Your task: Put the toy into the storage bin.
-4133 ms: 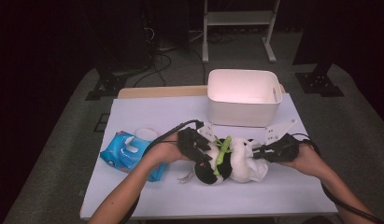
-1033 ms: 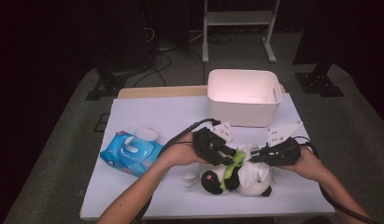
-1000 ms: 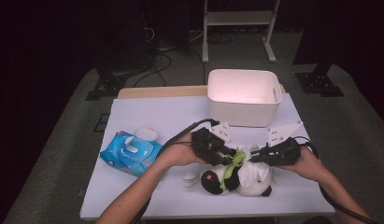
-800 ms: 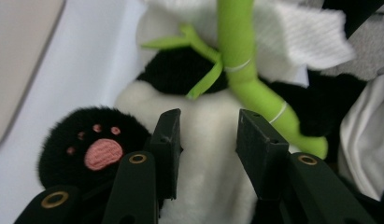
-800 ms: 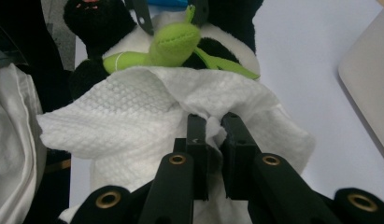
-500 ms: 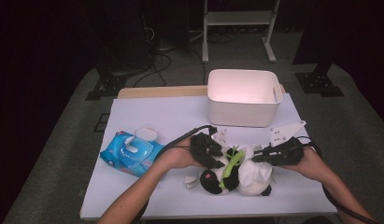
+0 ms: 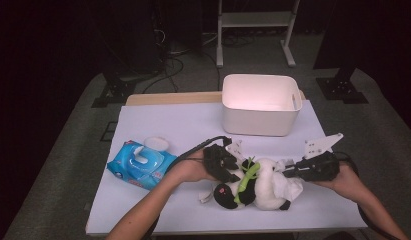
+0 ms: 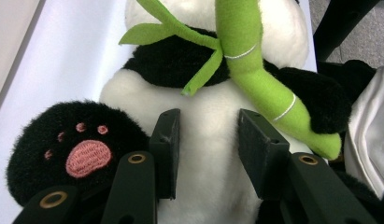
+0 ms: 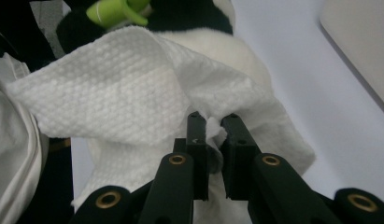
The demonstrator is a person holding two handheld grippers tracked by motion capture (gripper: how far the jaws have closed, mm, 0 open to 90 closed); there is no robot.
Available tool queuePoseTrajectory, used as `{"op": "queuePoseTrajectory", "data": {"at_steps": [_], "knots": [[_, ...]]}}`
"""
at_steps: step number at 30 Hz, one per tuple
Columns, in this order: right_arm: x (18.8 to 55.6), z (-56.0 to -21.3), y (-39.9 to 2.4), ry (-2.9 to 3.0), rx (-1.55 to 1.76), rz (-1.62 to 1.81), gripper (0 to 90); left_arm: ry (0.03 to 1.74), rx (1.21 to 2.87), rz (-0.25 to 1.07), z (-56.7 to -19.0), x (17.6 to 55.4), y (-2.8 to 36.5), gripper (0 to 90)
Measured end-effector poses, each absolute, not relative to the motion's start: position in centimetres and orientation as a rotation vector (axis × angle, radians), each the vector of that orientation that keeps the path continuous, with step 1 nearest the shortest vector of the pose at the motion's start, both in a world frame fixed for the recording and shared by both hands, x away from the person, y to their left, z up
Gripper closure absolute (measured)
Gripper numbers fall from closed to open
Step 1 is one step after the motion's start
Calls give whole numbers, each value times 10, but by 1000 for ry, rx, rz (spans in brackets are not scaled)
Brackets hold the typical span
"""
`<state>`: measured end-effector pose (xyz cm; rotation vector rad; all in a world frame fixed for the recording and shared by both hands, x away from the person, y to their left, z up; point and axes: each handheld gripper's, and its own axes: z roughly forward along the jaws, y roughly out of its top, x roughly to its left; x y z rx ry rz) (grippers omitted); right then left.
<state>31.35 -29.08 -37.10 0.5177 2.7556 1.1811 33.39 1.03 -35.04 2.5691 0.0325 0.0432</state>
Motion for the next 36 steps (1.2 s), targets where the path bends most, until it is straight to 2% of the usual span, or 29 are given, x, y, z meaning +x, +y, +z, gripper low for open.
{"op": "queuePoseTrajectory", "data": {"at_steps": [10,14,21,30,36], "knots": [[330,-354,-234,2792,329,1150,821,23,2569,51,-352,326,13,589],[336,-352,-226,2804,318,1156,821,19,2572,67,-352,324,13,589],[336,-355,-248,2782,388,1147,820,17,2586,72,-351,324,11,590],[332,-385,-299,2761,602,1154,820,22,2586,64,-351,325,10,590],[330,-396,-311,2759,660,1188,820,22,2587,58,-351,326,10,590]]}}
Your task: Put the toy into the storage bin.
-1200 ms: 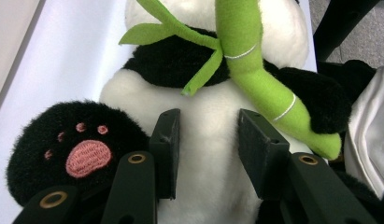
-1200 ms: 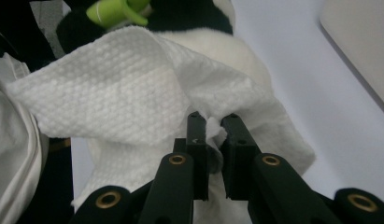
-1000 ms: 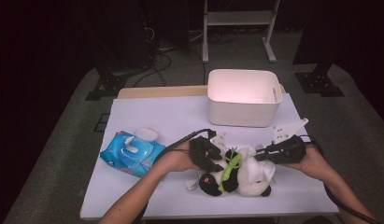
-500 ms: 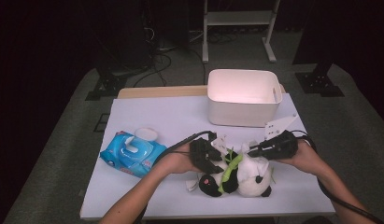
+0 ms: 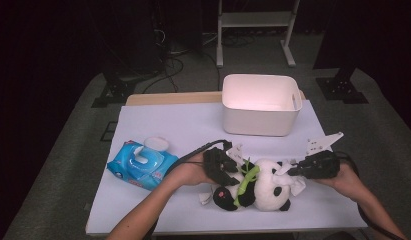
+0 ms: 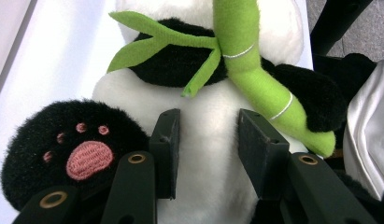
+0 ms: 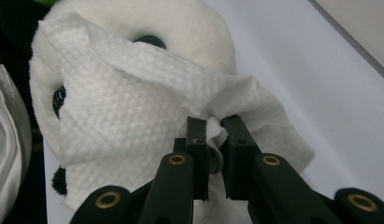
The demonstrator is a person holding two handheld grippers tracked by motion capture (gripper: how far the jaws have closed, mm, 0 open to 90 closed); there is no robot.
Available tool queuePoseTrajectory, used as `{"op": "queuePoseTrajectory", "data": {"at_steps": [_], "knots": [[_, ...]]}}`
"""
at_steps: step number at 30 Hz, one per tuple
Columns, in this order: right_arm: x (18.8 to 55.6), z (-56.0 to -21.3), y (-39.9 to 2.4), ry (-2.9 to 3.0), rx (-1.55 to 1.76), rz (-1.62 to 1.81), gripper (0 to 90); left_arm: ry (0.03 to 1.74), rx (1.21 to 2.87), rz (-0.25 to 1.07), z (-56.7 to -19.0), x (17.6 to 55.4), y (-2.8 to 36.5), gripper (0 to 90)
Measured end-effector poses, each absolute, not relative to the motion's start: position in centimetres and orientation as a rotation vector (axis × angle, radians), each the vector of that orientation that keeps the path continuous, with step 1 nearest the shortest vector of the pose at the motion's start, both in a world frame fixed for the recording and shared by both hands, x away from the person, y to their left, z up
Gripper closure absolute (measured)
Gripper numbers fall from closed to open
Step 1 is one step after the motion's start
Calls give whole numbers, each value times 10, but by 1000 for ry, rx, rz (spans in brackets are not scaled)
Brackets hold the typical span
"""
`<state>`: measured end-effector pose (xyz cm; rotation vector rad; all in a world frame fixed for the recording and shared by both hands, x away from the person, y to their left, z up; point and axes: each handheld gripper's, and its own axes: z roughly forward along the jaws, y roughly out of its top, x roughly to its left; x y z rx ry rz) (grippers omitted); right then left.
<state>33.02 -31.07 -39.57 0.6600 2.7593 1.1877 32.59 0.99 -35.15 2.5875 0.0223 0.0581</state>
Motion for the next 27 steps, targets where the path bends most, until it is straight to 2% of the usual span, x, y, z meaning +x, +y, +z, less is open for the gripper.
{"op": "queuePoseTrajectory", "data": {"at_steps": [9,16,23,27], "knots": [[344,-370,-272,2774,514,1173,820,4,2599,69,-351,323,9,591],[354,-363,-245,2790,436,1168,820,-8,2602,83,-352,319,10,589],[354,-365,-258,2779,487,1174,820,-10,2602,83,-352,320,10,591],[350,-378,-281,2759,577,1196,819,-1,2597,75,-352,321,10,591]]}}
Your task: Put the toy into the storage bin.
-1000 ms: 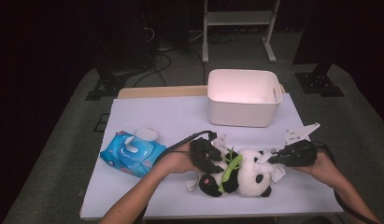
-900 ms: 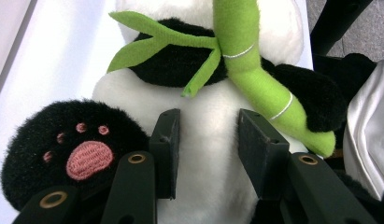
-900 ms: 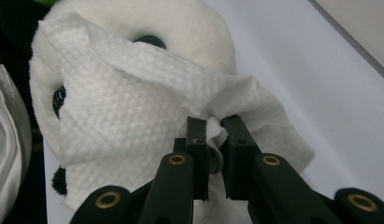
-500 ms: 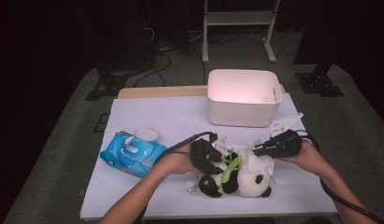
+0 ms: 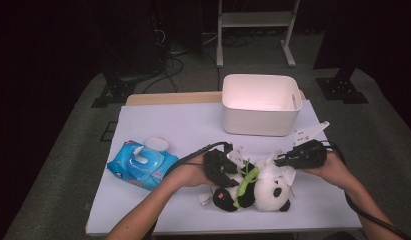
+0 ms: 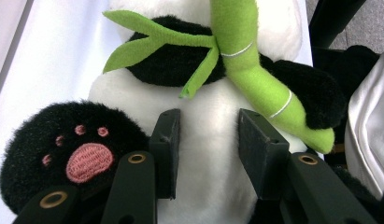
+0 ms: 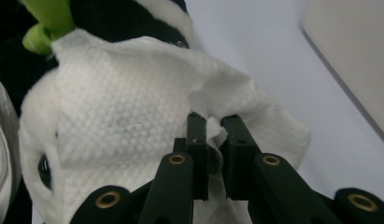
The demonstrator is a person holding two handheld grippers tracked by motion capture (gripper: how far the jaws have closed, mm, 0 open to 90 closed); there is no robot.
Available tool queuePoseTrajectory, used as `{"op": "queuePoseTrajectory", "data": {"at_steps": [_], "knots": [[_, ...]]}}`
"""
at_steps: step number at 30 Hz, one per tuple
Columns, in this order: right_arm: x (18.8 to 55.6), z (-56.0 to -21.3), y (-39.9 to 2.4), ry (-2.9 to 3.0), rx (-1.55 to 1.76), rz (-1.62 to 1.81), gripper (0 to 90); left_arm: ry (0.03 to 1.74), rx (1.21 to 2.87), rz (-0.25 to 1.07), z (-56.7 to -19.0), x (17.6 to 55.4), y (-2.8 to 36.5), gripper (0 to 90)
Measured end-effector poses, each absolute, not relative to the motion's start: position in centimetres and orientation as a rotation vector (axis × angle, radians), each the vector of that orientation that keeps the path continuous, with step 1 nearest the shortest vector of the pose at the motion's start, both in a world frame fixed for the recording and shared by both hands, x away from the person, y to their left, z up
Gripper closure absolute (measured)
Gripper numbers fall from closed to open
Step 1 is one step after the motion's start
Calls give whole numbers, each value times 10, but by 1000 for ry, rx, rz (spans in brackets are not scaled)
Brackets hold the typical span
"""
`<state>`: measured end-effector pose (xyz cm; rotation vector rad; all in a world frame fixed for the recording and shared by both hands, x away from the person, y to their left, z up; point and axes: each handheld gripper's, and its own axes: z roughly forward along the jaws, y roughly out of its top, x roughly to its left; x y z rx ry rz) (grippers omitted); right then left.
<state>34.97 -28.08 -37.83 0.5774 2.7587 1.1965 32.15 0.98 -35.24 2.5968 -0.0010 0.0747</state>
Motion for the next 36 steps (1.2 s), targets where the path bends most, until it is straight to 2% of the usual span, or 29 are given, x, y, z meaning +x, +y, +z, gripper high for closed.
{"op": "queuePoseTrajectory", "data": {"at_steps": [7,11,28,36], "knots": [[339,-399,-308,2743,677,1214,819,5,2594,78,-353,324,10,591],[330,-399,-311,2732,669,1197,817,22,2589,78,-354,328,10,595],[318,-359,-256,2720,389,1226,819,89,2606,92,-355,346,4,593],[311,-362,-268,2725,428,1240,818,106,2575,82,-357,347,6,593]]}}
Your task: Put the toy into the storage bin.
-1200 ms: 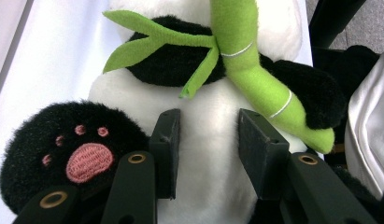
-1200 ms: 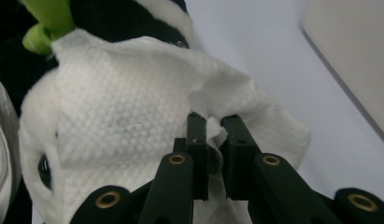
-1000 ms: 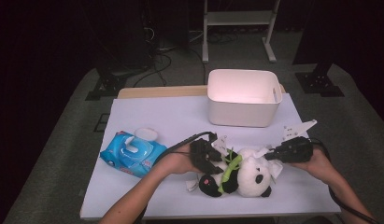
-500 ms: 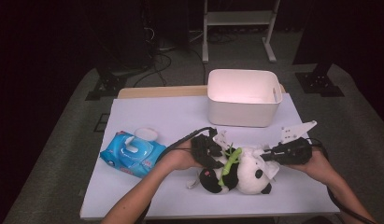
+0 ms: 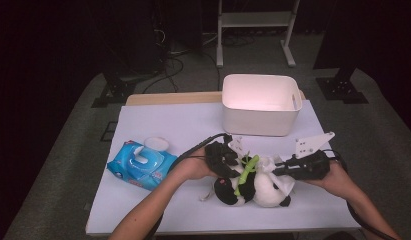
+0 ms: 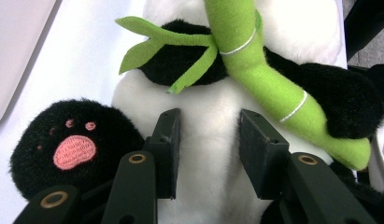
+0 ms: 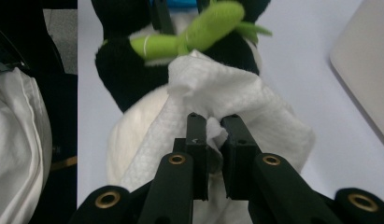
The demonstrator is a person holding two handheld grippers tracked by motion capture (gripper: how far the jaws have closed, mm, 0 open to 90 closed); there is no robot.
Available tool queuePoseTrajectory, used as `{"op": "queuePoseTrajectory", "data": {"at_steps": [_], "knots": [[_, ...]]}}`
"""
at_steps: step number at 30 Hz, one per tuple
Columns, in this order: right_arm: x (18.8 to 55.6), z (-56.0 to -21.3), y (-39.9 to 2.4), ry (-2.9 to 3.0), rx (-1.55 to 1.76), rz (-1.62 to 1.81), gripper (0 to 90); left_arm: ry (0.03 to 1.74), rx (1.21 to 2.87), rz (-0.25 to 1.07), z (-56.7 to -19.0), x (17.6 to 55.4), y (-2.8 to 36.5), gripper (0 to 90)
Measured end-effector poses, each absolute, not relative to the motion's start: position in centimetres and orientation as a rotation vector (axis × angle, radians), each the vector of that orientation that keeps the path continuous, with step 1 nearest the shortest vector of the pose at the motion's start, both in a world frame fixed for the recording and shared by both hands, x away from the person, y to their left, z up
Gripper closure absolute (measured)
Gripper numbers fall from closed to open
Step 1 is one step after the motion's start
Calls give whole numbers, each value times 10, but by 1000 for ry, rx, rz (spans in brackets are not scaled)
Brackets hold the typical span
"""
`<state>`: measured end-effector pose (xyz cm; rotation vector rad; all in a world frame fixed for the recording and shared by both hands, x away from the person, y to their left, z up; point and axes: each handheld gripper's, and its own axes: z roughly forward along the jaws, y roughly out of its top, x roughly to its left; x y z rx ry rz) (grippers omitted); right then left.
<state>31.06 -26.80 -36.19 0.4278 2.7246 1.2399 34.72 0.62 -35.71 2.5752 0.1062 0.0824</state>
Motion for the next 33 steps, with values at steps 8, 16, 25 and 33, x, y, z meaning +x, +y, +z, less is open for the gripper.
{"op": "queuePoseTrajectory", "data": {"at_steps": [8,16,25,33], "knots": [[299,-377,-295,2711,530,1281,818,113,2573,76,-357,351,6,592],[301,-370,-274,2717,447,1285,819,123,2586,79,-357,352,4,592],[306,-370,-266,2716,427,1263,826,151,2536,77,-344,353,13,594],[313,-372,-272,2705,458,1262,828,131,2493,78,-313,342,33,597]]}}
